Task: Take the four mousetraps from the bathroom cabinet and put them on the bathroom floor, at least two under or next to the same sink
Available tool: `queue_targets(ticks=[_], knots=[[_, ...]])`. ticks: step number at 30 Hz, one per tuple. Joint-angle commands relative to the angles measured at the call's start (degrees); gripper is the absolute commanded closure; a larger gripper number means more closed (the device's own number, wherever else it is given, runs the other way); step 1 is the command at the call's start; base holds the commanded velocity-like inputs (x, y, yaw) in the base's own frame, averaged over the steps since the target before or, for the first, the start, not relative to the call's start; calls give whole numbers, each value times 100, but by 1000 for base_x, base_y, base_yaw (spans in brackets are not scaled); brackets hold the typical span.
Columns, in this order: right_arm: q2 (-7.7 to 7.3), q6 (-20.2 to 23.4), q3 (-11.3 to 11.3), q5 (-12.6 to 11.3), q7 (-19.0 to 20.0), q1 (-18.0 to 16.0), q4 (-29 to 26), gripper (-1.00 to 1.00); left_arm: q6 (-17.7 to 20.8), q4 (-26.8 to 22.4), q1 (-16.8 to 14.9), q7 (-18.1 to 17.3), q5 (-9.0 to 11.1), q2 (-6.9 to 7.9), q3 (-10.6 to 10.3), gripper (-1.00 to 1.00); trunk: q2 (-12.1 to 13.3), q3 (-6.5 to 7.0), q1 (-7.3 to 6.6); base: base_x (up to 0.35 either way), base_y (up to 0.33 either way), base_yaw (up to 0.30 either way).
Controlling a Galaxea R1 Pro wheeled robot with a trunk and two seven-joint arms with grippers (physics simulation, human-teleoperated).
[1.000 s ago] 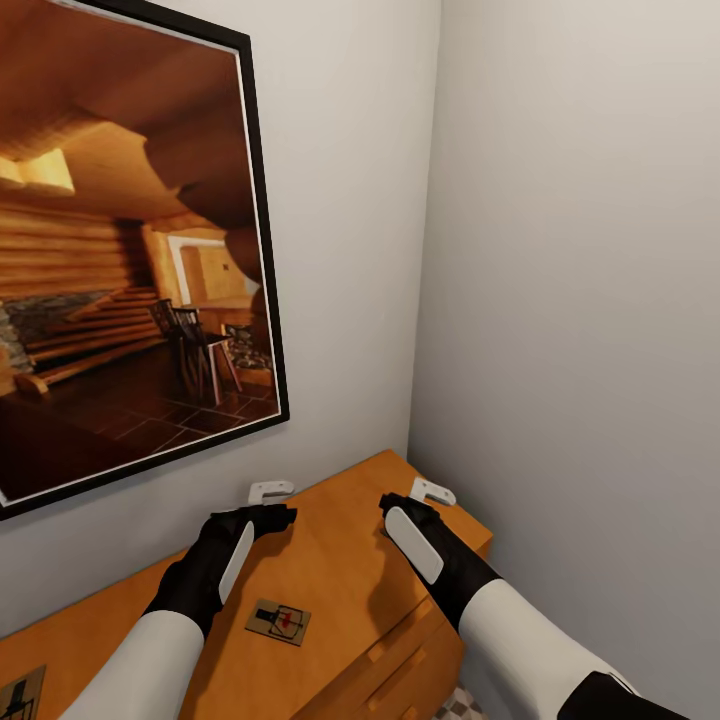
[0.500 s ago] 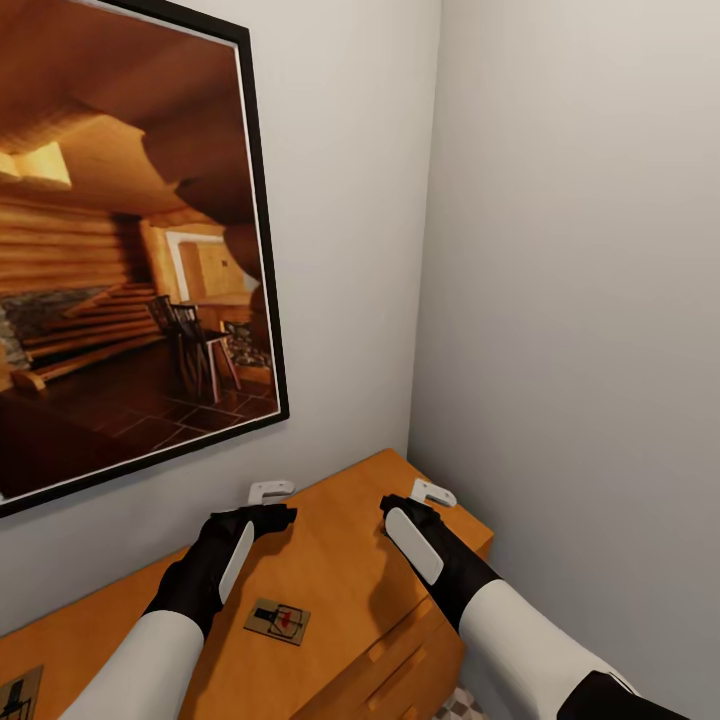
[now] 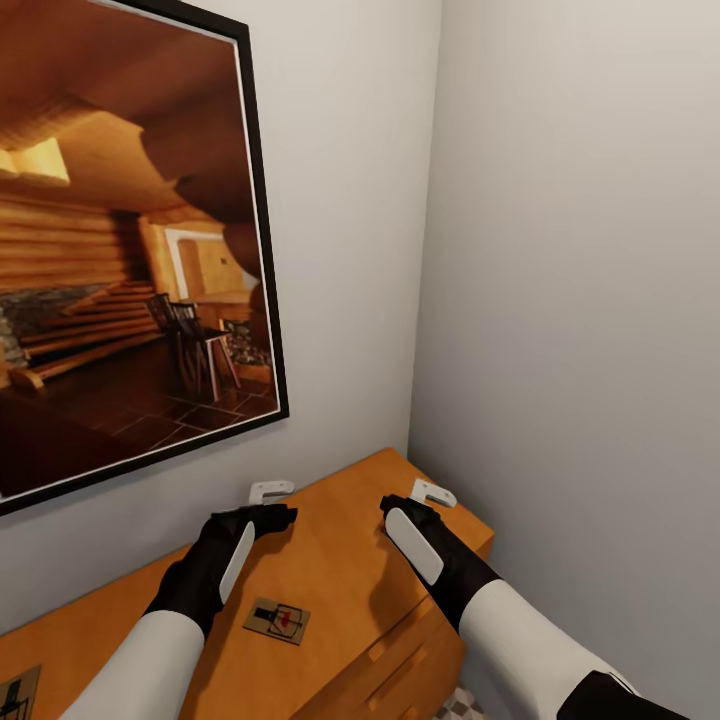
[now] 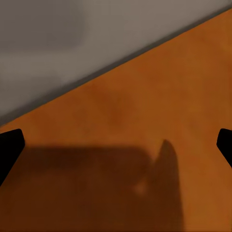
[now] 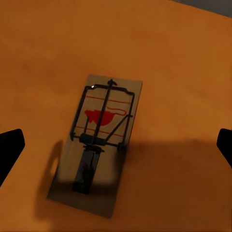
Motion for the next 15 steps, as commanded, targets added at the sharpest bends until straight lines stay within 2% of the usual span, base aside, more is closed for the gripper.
queue_targets(ticks=[1,5,15], knots=[[0,36,9,-10,-33,-7,-5,-100,30,-9,-4,2,4,-6,18,-100,-50,-28,24,0,0,0],[0,36,9,-11,-30,-7,-5,-100,28,-9,-4,5,4,-5,19,-100,-210,-100,112,0,0,0],[0,42,16,-16,-16,-7,-5,-100,31,-9,-4,-1,4,-7,20,-100,-210,-100,112,0,0,0]])
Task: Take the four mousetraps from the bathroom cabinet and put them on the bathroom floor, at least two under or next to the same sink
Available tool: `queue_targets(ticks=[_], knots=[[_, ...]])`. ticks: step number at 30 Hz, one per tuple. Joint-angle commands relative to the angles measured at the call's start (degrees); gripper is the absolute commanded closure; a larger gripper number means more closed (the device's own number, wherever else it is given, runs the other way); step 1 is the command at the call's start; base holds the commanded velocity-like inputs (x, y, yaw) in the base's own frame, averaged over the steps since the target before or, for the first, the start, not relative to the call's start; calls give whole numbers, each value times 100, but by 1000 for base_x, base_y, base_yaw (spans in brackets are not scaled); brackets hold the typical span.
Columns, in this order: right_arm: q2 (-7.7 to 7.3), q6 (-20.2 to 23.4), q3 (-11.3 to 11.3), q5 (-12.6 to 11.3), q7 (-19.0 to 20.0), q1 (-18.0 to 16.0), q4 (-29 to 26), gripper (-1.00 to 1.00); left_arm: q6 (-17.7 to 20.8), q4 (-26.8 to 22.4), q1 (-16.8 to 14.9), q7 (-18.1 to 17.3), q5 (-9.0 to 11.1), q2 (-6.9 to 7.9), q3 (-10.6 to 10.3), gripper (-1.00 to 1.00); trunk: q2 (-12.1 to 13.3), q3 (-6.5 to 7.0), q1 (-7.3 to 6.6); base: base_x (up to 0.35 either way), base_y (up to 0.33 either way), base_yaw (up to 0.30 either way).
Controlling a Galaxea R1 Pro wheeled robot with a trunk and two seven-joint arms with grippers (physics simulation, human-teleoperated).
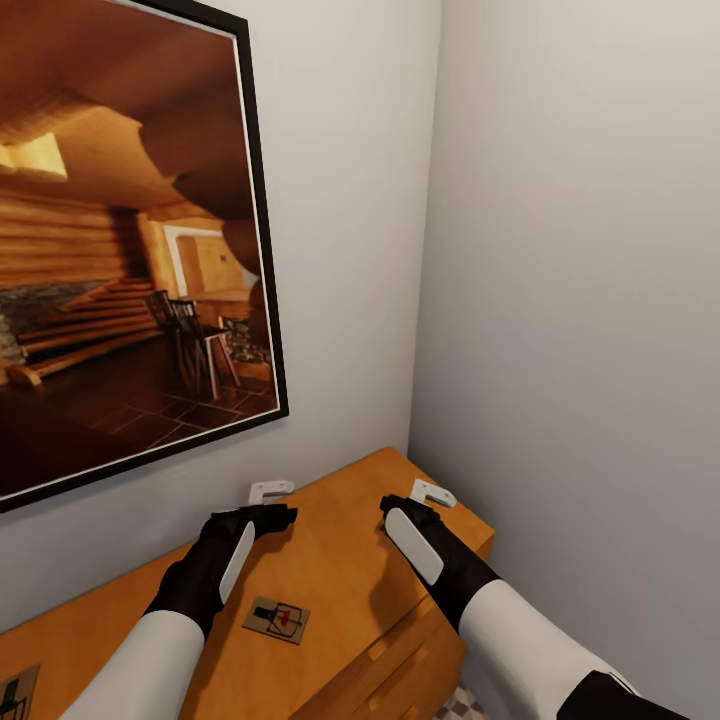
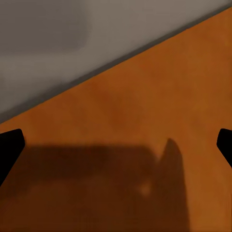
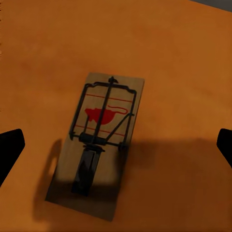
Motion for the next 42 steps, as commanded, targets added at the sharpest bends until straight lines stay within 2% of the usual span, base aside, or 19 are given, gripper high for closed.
queue_targets(ticks=[1,6,11,16,22,29,37,42], knots=[[0,37,8,-9,-33,-6,-5,-100,32,-9,-4,0,3,-5,18,-100,-8,-9,2,0,0,0],[0,37,99,-6,-24,-6,-5,-100,28,-9,-4,0,3,-4,18,-100,-8,-9,2,0,0,0],[0,33,389,-16,-20,-6,-9,-100,27,-9,-4,-1,3,-4,18,-100,-8,-9,2,0,0,0],[0,30,542,-21,-15,-6,-12,-100,27,-9,-4,-1,3,-4,18,-100,-8,-9,2,0,0,0],[0,29,584,-22,-5,-6,-13,-100,27,-9,-4,-1,3,-4,18,-100,-8,-9,2,0,0,0],[0,28,589,-20,350,-6,-13,-100,27,-9,-4,-1,3,-4,18,-100,-8,-9,2,0,0,0],[0,28,590,0,479,-6,-8,-100,27,-9,-4,-1,3,-5,18,-100,-8,-9,2,0,0,0],[0,28,590,3,494,-6,-10,-100,27,-9,-4,4,1,-4,18,-100,-208,-99,111,0,0,0]])
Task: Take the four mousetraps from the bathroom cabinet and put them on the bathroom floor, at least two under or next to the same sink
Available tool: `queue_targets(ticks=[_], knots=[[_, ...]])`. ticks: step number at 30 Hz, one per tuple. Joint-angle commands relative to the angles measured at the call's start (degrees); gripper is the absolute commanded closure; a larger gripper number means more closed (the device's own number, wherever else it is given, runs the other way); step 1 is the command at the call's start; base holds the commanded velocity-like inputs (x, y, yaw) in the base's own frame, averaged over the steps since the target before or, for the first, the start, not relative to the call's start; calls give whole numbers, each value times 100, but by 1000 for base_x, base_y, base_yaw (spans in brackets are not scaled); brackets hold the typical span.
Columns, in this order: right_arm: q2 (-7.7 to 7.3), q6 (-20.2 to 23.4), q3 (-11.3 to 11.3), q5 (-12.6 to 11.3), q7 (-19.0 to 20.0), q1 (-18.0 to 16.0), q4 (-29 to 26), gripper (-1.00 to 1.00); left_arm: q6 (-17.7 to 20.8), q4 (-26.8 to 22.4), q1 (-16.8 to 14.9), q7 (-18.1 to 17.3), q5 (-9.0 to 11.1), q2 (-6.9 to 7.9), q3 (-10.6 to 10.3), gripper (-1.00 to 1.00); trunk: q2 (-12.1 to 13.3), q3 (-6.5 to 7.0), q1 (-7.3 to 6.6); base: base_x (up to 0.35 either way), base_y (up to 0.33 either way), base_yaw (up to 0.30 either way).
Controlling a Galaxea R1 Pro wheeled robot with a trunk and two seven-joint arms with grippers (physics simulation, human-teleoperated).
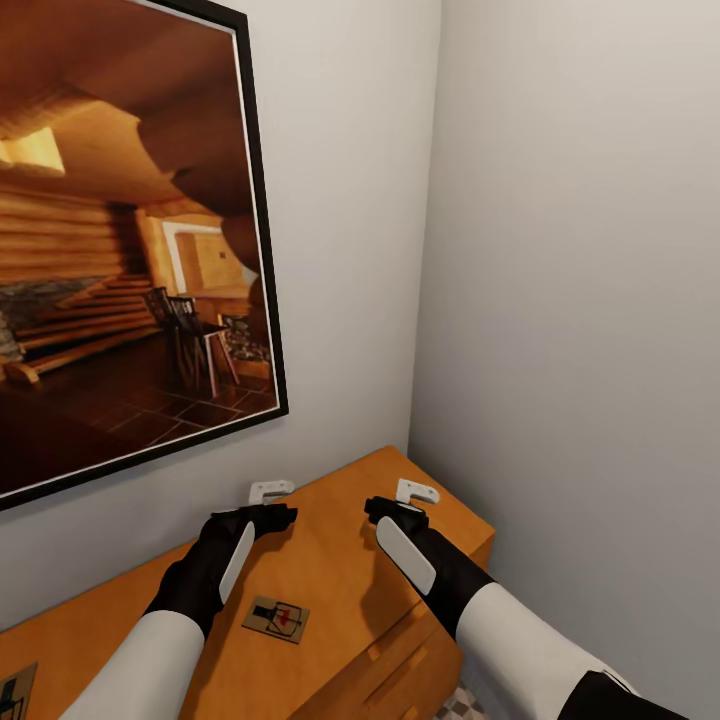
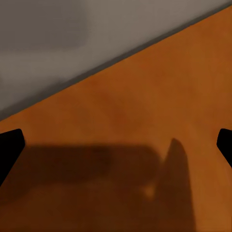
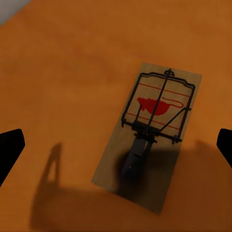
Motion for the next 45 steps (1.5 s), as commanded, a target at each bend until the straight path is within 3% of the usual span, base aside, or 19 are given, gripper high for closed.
queue_targets(ticks=[1,45], knots=[[0,31,10,-10,-34,-7,-3,-100,32,-9,-4,2,1,-6,18,-100,-49,-28,24,0,0,0],[0,-26,-13,6,-133,-7,27,-100,32,-9,-4,-4,6,-14,15,-100,-49,-28,24,0,0,0]])
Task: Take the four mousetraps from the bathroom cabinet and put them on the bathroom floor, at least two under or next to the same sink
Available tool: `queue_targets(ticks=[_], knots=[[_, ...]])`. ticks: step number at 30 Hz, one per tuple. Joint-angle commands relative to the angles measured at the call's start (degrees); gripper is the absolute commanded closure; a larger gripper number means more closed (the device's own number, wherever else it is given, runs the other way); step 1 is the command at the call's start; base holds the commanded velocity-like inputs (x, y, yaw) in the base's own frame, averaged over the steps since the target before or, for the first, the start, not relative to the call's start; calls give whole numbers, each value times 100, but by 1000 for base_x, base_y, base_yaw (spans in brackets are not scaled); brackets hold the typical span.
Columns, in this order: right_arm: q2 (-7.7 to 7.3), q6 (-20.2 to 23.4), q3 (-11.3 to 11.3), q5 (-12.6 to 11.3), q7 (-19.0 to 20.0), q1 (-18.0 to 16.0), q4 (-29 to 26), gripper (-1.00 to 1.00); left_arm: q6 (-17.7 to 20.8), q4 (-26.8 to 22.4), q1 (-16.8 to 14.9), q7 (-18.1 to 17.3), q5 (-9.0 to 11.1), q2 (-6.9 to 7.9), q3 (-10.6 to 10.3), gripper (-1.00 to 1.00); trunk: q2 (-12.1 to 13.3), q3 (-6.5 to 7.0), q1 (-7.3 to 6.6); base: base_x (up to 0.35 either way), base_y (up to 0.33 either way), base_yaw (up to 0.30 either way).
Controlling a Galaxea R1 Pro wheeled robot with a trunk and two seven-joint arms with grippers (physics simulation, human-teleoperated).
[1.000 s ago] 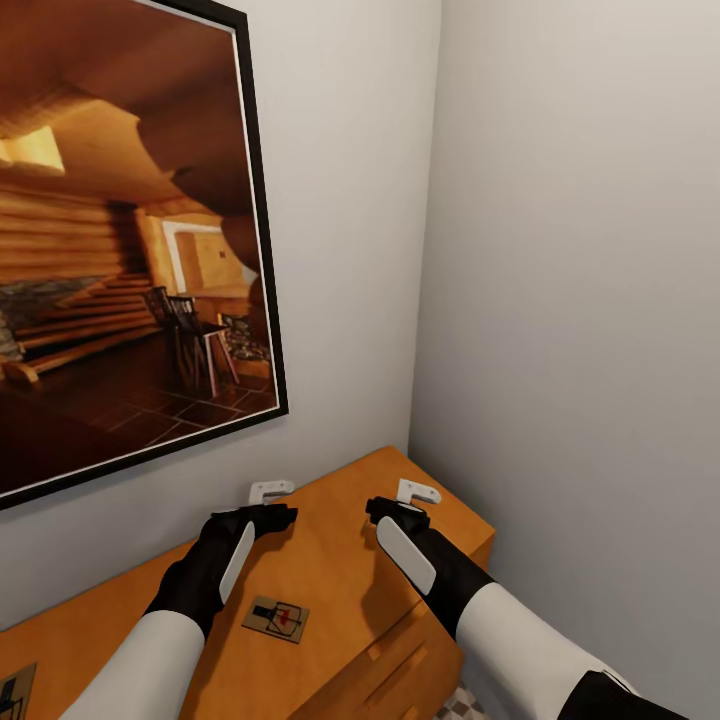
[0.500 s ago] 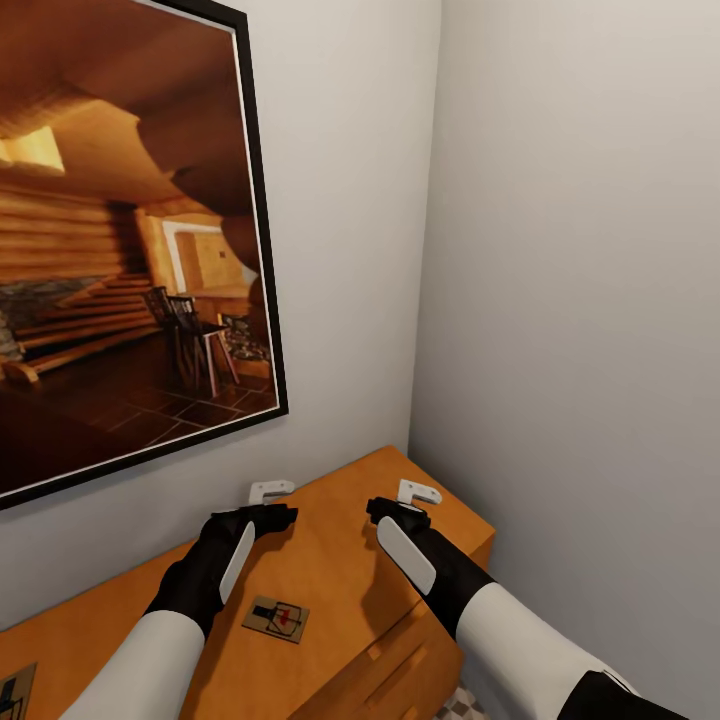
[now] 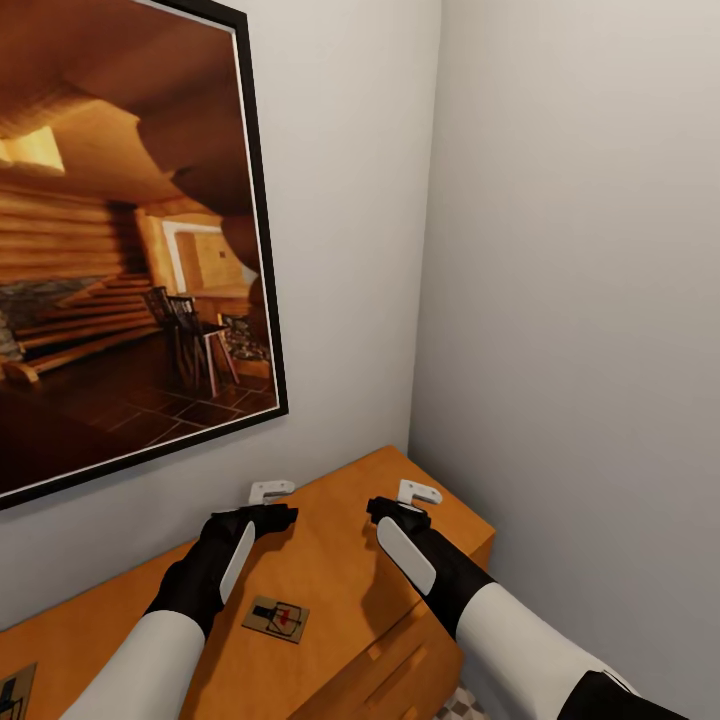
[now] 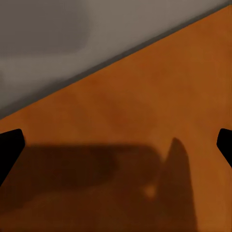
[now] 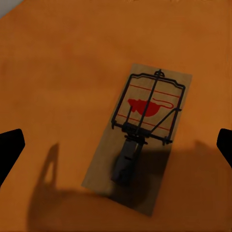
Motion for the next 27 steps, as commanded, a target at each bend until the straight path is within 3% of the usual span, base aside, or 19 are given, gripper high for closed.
queue_targets(ticks=[1,4,10,27], knots=[[0,19,9,-10,-36,-7,-5,-100,32,-9,-3,0,3,-6,18,-100,-7,-9,1,0,0,0],[0,-10,5,-11,-37,-7,-5,-100,32,-9,-3,0,3,-6,15,-100,-7,-9,1,0,0,0],[0,-38,-4,-14,-43,-7,2,-100,31,-9,-3,4,3,-6,14,-100,-248,-117,133,0,0,0],[0,-49,-2,-22,-85,-7,28,-100,32,-9,-3,0,-2,-6,16,-100,-248,-117,133,0,0,0]])
